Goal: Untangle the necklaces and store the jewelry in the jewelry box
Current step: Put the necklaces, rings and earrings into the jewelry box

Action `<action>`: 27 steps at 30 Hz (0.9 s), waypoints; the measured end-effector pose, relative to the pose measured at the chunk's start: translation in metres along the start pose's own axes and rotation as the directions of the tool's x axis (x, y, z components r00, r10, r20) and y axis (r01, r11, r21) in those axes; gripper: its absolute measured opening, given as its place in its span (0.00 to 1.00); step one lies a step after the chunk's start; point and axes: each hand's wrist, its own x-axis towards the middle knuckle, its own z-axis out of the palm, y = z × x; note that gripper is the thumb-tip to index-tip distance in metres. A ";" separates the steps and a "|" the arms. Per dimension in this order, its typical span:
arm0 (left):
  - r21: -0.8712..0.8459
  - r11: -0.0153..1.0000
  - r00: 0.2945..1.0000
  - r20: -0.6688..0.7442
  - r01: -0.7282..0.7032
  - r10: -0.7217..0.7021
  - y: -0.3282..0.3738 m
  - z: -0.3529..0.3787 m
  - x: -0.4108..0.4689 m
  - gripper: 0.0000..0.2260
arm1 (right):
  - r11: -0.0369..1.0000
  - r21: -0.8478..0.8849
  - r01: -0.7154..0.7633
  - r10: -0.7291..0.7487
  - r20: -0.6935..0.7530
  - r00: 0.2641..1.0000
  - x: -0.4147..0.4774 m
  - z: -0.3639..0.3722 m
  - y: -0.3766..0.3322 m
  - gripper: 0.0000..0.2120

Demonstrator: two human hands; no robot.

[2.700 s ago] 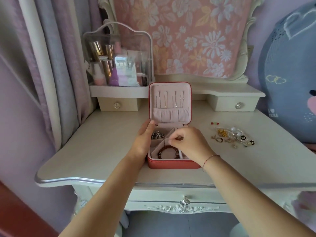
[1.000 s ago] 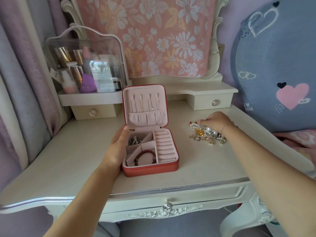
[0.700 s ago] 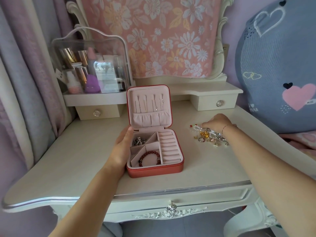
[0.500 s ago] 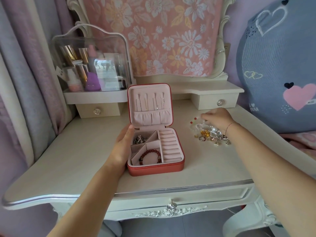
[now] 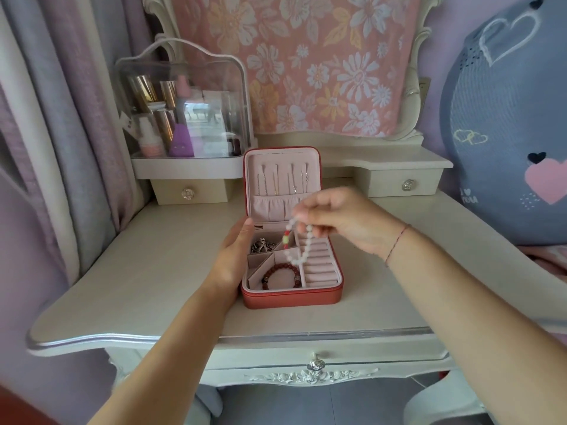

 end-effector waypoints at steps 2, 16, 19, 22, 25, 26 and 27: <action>0.026 1.000 1.000 0.001 -0.011 0.011 0.000 0.000 0.001 0.17 | 0.999 -0.034 -0.034 0.037 0.080 0.996 0.001 0.016 0.006 0.03; 0.076 0.996 0.999 -0.034 -0.037 0.040 0.001 -0.002 0.001 0.15 | 0.748 -0.664 0.006 -0.045 -0.042 0.998 0.005 0.037 0.032 0.03; 0.056 0.998 0.999 -0.017 -0.038 0.039 0.002 -0.001 -0.001 0.14 | 0.778 -0.628 0.023 -0.066 -0.045 0.997 0.001 0.035 0.034 0.04; 0.020 1.000 1.000 -0.012 -0.015 0.015 0.002 0.000 -0.001 0.14 | 0.828 -0.560 0.021 -0.117 -0.137 0.984 -0.002 0.015 0.036 0.04; -0.003 1.000 1.000 -0.024 0.001 -0.001 0.002 0.000 -0.001 0.15 | 0.836 -0.547 -0.050 -0.149 -0.314 0.938 -0.003 -0.028 0.048 0.05; -0.005 1.000 1.000 -0.025 0.000 0.000 0.002 0.000 -0.001 0.15 | 0.838 -0.539 -0.087 -0.141 -0.368 0.919 -0.005 -0.044 0.053 0.04; -0.002 1.000 1.000 -0.022 -0.004 0.004 0.002 0.000 -0.001 0.15 | 0.840 -0.528 -0.125 -0.129 -0.417 0.900 -0.009 -0.059 0.057 0.04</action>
